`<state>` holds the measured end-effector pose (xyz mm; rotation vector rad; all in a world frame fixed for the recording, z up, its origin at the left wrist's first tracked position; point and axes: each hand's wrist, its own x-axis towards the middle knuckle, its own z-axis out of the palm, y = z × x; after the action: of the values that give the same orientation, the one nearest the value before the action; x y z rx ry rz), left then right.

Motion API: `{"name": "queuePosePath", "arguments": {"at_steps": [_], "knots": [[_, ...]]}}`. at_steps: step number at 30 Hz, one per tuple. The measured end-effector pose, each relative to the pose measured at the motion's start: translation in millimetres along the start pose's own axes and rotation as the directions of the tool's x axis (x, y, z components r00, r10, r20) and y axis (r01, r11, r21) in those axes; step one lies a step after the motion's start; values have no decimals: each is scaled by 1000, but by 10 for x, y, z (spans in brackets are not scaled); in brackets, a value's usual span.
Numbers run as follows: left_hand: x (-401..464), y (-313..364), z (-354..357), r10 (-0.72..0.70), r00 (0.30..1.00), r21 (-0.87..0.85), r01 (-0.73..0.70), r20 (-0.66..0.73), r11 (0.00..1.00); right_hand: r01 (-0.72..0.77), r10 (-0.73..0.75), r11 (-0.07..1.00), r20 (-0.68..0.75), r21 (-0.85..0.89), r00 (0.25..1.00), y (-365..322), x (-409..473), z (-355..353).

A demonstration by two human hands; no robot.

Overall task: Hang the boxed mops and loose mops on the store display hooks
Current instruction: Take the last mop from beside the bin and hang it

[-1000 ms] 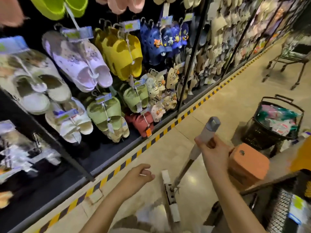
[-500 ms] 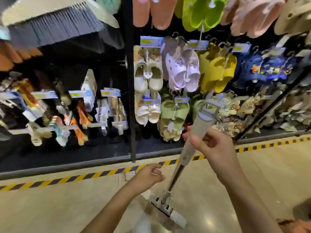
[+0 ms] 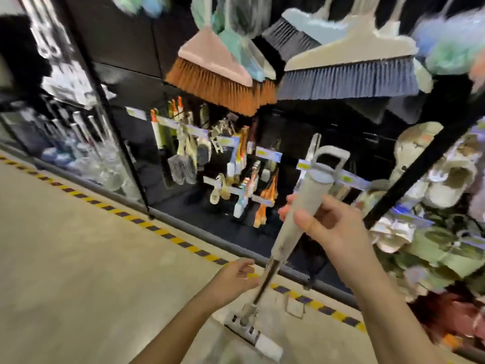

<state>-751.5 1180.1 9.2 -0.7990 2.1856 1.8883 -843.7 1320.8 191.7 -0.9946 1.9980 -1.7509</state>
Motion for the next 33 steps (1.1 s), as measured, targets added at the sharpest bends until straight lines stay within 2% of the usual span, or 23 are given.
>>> {"name": "queuePosePath", "arguments": {"at_steps": [4,7,11,15,18,23,27,30,33], "knots": [[-69,-154,-709,66,985,-32,-72,-160,997,42,-55,996,170,78,984,-143,495,758],[-156,-248,-1201,75,945,-53,-96,-318,994,60,-95,988,260,139,961,-266,883,1303],[-257,-349,-1929,60,835,-69,-116,-546,991,63,-153,970,386,234,910,-425,1393,2071],[-343,-415,-2678,57,722,-54,-129,-689,990,99,-238,953,506,287,829,-564,1886,2880],[-358,-491,-3250,25,613,-76,-138,-790,988,90,-300,929,587,360,751,-673,2284,3499],[-291,-541,-4256,-19,429,-121,-211,-903,970,51,-360,893,643,446,675,-873,3011,4491],[-272,-542,-4917,-81,310,-173,-281,-947,944,8,-384,879,698,476,605,-1054,3476,5145],[-243,-532,-5417,-142,260,-234,-365,-955,901,-8,-405,859,687,512,603,-1200,3758,5618],[-207,-625,-5975,-157,245,-248,-407,-957,879,-2,-431,842,674,540,600,-1293,4042,6104]]}}
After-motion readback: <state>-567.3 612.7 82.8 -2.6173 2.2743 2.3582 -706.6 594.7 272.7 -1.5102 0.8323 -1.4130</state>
